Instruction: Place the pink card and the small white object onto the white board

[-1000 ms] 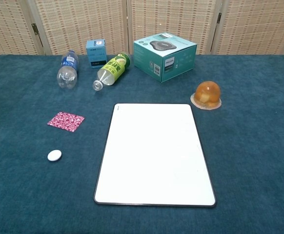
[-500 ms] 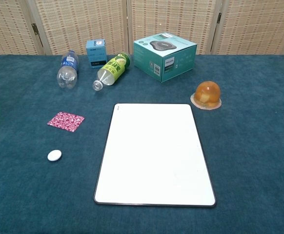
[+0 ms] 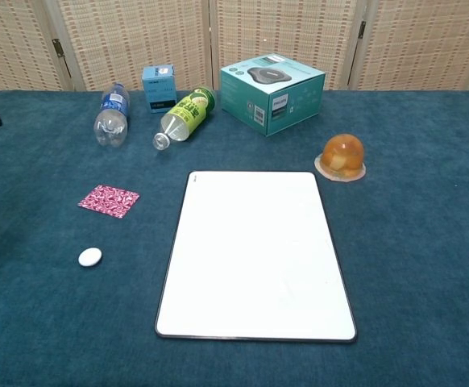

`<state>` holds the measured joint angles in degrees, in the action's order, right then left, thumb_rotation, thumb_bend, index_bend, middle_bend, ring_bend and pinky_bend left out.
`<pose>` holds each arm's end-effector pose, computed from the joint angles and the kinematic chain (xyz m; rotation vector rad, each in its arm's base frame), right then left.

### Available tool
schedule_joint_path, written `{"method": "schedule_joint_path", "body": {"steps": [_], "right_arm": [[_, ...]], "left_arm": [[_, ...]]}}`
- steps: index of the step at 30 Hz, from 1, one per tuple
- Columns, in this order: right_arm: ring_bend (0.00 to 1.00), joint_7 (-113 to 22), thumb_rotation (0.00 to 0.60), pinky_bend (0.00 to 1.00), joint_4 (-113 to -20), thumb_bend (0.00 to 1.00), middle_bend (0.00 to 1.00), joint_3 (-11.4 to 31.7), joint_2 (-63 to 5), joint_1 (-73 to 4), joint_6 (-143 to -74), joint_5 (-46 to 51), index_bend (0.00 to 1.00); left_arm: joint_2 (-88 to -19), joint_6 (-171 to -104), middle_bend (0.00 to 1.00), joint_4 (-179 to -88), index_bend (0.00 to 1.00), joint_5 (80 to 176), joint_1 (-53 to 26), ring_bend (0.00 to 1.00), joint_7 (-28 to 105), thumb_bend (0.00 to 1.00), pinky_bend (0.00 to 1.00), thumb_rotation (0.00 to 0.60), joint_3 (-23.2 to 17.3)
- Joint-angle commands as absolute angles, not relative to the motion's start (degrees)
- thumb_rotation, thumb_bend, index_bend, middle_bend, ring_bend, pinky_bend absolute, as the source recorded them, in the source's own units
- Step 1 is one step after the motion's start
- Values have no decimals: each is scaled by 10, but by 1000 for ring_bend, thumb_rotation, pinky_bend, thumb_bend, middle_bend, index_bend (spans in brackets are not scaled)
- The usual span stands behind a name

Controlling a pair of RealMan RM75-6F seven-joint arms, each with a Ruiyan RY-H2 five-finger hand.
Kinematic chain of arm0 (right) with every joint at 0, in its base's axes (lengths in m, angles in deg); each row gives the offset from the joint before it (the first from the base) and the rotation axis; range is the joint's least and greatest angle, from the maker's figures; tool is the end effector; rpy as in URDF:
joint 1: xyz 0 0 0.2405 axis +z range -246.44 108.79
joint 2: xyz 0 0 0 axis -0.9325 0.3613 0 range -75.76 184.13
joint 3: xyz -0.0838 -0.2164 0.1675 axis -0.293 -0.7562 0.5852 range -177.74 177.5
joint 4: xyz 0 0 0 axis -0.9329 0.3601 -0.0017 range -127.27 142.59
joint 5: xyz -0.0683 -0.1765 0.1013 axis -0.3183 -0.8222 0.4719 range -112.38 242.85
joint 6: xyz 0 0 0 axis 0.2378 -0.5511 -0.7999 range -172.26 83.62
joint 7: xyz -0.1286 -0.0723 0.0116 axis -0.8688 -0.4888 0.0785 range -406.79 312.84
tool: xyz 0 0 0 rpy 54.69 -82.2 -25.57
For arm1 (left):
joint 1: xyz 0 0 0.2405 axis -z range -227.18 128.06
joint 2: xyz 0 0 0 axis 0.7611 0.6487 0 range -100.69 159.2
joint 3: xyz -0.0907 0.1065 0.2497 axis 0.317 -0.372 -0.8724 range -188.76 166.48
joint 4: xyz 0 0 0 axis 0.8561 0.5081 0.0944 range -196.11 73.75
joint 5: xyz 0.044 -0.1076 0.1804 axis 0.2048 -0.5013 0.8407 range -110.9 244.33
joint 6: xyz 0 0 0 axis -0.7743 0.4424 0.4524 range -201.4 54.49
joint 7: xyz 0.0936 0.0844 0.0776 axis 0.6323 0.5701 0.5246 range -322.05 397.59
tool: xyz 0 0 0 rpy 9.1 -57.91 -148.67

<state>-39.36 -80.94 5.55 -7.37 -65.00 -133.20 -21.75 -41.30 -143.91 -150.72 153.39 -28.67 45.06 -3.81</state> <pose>-0.3472 -0.1921 0.2058 1.3165 -0.8326 0.9999 -0.2758 0.2892 0.1089 -1.6867 -0.7740 -0.9581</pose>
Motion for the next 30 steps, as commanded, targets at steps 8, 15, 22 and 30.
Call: {"method": "schedule_joint_path", "body": {"steps": [8, 15, 22, 30], "right_arm": [[231, -395, 600, 236, -814, 249, 254, 54, -68, -658, -1339, -215, 262], [231, -395, 600, 236, -815, 249, 254, 53, -68, -660, -1339, -214, 262], [231, -396, 600, 236, -815, 250, 254, 53, -68, -662, -1338, -211, 261], [231, -392, 600, 236, -812, 249, 254, 54, -68, -664, -1337, -208, 261]], "left_arm": [[-443, -1288, 178, -1461, 230, 1492, -188, 140, 482, 420, 53, 600, -32], [-483, -1232, 162, -1407, 229, 1465, -140, 115, 481, 423, 32, 600, -27], [-512, -1189, 153, -1373, 240, 1433, -110, 100, 491, 423, 16, 600, -30], [-534, -1163, 145, -1364, 256, 1385, -87, 89, 528, 412, 13, 600, -30]]}}
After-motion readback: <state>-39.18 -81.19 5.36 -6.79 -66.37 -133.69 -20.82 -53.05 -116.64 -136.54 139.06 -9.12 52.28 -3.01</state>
